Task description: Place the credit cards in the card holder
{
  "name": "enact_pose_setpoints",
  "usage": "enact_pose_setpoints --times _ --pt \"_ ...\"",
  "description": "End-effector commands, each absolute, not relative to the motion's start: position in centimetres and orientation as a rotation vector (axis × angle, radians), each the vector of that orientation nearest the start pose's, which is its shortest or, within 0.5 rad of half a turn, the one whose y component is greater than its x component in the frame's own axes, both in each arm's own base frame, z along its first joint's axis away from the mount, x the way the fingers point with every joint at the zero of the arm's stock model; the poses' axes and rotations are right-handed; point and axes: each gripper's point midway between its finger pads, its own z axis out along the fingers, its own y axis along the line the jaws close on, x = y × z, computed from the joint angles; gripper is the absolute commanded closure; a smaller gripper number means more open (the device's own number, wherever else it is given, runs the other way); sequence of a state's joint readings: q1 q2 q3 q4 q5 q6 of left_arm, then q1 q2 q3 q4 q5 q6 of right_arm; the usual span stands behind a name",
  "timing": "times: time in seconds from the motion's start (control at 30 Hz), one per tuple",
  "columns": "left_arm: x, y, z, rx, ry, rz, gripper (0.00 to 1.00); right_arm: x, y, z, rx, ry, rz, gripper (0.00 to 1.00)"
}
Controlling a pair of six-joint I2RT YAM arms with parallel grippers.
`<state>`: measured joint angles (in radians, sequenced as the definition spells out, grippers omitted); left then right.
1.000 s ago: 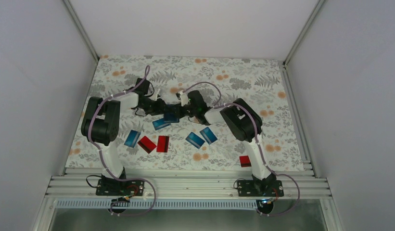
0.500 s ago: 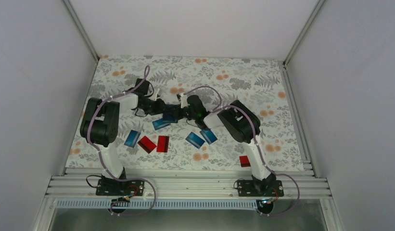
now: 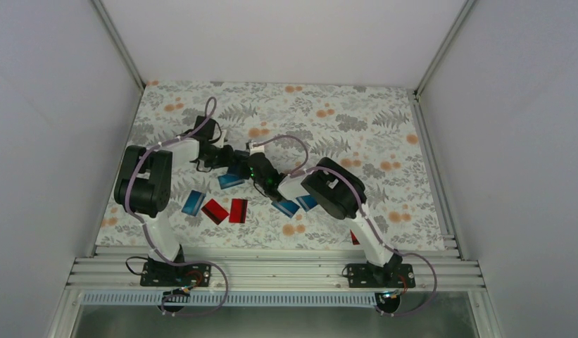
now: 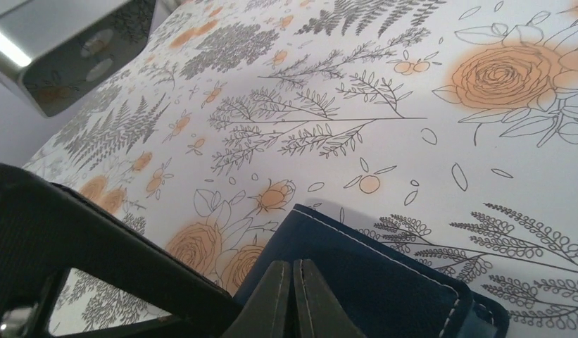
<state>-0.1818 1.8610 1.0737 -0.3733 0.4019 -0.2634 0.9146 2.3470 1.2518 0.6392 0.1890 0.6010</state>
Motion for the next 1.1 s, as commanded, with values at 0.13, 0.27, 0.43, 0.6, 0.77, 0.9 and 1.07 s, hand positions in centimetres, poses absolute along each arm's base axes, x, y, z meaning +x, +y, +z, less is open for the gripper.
enact_pose_setpoints --times 0.13,0.27,0.43,0.6,0.77,0.9,1.07 --pt "36.5 -13.5 1.8 -0.043 2.83 -0.605 0.65 18.9 27.7 -21.1 -0.745 2.966 -0.049 0.96" --pt "37.4 -12.7 3.8 -0.055 2.8 -0.595 0.65 24.6 33.4 -13.2 -0.744 2.816 0.196 0.96" --pt "38.8 -12.0 7.5 -0.066 2.732 -0.593 0.62 32.9 38.3 -0.8 -0.664 2.615 0.441 0.86" --pt "40.8 -10.9 11.6 -0.069 2.639 -0.565 0.5 39.0 40.2 11.2 -0.587 2.446 0.585 0.45" --pt "41.8 -7.8 14.2 -0.107 2.525 -0.453 0.21 42.2 34.0 17.4 -0.404 2.365 0.549 0.17" --pt "42.3 -4.5 15.2 -0.172 2.438 -0.307 0.15 44.3 25.9 19.1 -0.242 2.332 0.367 0.0" --pt "42.0 -1.6 17.5 -0.199 2.212 -0.175 0.15 45.9 14.9 20.0 0.011 2.275 0.133 0.0"
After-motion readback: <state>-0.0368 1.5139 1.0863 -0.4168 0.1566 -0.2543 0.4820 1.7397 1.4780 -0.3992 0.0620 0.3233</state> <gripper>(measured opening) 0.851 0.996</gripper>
